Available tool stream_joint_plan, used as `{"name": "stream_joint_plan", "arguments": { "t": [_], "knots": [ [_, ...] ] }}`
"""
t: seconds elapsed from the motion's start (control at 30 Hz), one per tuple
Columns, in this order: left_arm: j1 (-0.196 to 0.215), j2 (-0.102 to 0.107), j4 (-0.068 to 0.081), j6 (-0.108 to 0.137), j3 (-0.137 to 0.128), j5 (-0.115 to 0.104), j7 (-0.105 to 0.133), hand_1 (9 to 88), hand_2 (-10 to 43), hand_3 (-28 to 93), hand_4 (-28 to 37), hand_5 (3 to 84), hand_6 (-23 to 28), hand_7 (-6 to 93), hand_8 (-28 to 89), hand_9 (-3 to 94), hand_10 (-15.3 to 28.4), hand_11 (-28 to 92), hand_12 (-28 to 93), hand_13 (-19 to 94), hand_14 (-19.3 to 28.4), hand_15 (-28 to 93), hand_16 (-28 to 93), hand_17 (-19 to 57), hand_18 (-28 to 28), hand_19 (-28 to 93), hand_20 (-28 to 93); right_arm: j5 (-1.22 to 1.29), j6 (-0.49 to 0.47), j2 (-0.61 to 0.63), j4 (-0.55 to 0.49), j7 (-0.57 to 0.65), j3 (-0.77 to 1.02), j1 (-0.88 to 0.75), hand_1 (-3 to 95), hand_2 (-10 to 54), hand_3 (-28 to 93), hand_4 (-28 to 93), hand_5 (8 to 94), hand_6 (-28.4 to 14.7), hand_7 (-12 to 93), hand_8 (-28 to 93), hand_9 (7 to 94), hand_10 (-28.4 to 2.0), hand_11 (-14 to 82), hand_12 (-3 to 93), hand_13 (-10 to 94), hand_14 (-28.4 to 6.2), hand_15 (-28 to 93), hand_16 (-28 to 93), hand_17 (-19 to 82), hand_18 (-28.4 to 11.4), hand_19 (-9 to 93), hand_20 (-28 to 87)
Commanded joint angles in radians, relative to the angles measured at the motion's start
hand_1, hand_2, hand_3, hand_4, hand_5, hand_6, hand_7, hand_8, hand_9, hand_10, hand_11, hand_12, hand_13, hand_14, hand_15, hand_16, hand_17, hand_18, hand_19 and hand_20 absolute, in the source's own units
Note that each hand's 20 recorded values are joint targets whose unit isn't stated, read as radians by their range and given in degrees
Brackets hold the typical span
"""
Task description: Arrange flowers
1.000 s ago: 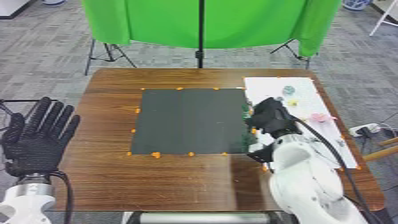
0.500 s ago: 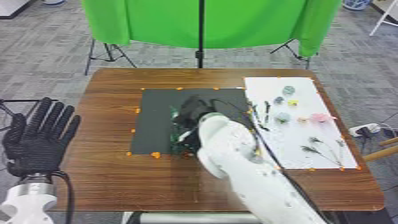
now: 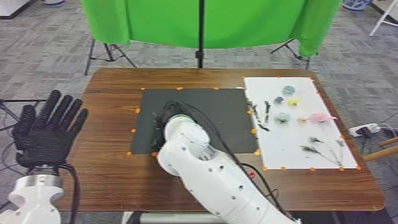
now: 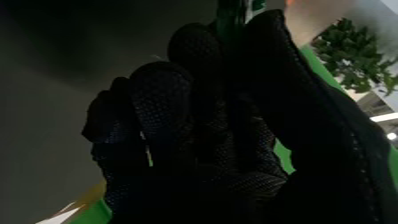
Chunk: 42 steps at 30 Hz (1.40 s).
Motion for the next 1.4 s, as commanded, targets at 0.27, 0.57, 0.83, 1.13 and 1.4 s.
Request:
{"name": "stream_joint_plan", "arguments": {
  "t": [0.27, 0.57, 0.83, 1.13, 1.4],
  "knots": [
    [-0.007, -0.008, 0.021, -0.001, 0.009, -0.012, -0.006, 23.2, 15.9, 74, -28.3, 44.5, 6.6, 8.1, -8, 38.4, 12.7, 14, 10, 31, 12.2, 16, -1, -3.8, 12.5, 29, 13, -0.002, 0.041, 0.035, 0.003, 0.021, 0.010, -0.028, 45.3, -9.5, 78, -25, 64.6, -7.5, 25, -9, 67.9, -19.3, 46.9, 34.3, 65, -16.6, 75, 28, 39, -27.1, 93, 42],
    [-0.017, -0.036, 0.031, -0.011, 0.005, -0.007, -0.035, 23.3, 16.0, 74, -28.3, 44.7, 6.7, 8.3, -8, 38.6, 12.8, 14, 10, 31, 12.2, 16, -1, -3.8, 12.6, 29, 13, 0.065, 0.096, 0.108, -0.118, 0.007, 0.062, -0.078, 41.2, -9.5, 79, -24, 59.9, -9.6, 11, -11, 68.6, -20.0, 50.0, 28.3, 66, -17.0, 75, 29, 39, -27.4, 93, 43],
    [0.022, -0.070, 0.065, -0.121, -0.032, -0.028, -0.044, 23.2, 14.6, 75, -28.3, 44.1, 6.6, 8.1, -8, 38.0, 12.6, 14, 10, 31, 12.0, 15, -1, -3.9, 12.7, 29, 13, 0.052, -0.101, 0.381, -0.500, -0.125, 0.319, -0.294, 37.3, -9.5, 78, -23, 54.9, -10.6, 6, -9, 66.1, -21.9, 38.3, 23.6, 61, -19.1, 72, 27, 34, -27.5, 91, 36],
    [0.056, -0.077, 0.062, -0.154, -0.069, 0.040, -0.038, 25.8, 12.0, 79, -27.9, 41.6, 5.8, 6.3, -8, 35.9, 11.9, 11, 10, 30, 11.3, 11, 1, -4.2, 13.0, 26, 13, -0.160, -0.169, 0.589, -0.710, -0.269, 0.795, -0.708, 35.6, -7.7, 78, -24, 49.6, -9.9, 7, -9, 53.6, -22.5, 17.7, 17.0, 51, -18.7, 56, 17, 25, -24.3, 84, 31],
    [0.077, -0.084, 0.047, -0.136, -0.068, 0.025, -0.027, 25.8, 12.2, 78, -28.2, 41.9, 5.9, 6.5, -8, 36.1, 11.8, 11, 11, 30, 11.6, 11, 2, -4.1, 12.9, 26, 13, -0.272, -0.130, 0.582, -0.697, -0.188, 1.000, -0.839, 31.0, -9.4, 76, -27, 51.6, -9.0, 8, -9, 53.5, -21.9, 15.8, 17.4, 50, -18.2, 55, 18, 25, -24.1, 83, 34]
  ]
}}
